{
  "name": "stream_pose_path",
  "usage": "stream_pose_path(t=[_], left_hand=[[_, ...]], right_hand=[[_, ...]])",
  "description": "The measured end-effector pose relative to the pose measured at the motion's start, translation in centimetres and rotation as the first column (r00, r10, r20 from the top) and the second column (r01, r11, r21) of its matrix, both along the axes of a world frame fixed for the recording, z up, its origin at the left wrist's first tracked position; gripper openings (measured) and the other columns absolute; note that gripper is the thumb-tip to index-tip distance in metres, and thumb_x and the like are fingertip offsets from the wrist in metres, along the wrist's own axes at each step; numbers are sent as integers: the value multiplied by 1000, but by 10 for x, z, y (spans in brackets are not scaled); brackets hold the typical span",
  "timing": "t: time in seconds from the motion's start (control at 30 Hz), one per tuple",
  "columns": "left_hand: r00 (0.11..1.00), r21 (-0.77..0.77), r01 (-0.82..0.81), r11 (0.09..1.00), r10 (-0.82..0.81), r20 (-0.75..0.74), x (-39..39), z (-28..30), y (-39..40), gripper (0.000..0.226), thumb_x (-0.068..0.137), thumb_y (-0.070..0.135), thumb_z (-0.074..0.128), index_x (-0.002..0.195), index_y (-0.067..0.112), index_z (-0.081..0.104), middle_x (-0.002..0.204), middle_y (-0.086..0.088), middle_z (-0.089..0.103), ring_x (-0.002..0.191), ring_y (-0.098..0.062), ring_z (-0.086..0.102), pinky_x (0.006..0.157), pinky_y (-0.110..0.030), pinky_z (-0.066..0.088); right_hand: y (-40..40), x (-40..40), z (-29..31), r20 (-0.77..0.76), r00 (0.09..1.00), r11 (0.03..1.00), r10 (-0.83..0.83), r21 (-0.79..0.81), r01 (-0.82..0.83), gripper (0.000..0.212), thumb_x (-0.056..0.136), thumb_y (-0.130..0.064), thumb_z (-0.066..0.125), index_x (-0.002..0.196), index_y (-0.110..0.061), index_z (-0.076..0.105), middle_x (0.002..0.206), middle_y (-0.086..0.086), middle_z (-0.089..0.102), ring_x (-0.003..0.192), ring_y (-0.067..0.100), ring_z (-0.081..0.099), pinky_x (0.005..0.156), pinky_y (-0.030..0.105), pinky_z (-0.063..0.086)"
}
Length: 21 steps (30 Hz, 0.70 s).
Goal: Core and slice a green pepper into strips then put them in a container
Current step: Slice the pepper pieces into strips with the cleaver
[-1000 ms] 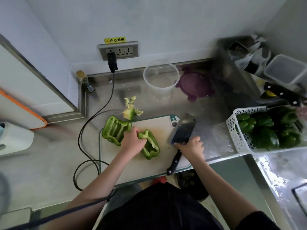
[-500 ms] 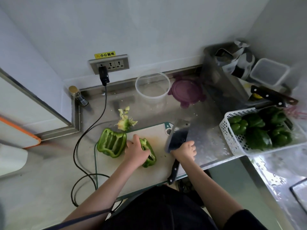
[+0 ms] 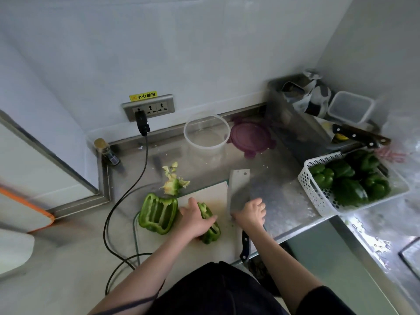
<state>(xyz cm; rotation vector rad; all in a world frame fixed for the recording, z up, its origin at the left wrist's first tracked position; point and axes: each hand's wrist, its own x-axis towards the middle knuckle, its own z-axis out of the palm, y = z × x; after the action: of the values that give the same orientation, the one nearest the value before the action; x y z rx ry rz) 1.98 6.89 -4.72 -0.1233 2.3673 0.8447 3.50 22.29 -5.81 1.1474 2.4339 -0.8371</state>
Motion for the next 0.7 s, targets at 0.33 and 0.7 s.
stream_pose_path(t=[0.33, 0.7], left_hand=[[993, 122, -109, 987, 114, -40, 8, -1, -3, 58, 80, 58, 61, 110, 19, 28, 119, -10, 31, 86, -25, 49, 78, -31, 45], [951, 264, -307, 914, 291, 100, 13, -8, -12, 54, 93, 40, 50, 138, 18, 30, 142, -18, 25, 120, -34, 42, 101, -35, 36]], right_hand=[[-14, 15, 18, -163, 984, 964, 64, -245, -104, 43, 90, -7, 37, 129, -25, 35, 98, 16, 59, 49, 26, 66, 39, 33, 53], [-20, 43, 33, -280, 946, 986, 164, 14, -167, 33, 98, -43, 31, 78, -21, 44, 75, 7, 60, 63, 31, 61, 58, 46, 55]])
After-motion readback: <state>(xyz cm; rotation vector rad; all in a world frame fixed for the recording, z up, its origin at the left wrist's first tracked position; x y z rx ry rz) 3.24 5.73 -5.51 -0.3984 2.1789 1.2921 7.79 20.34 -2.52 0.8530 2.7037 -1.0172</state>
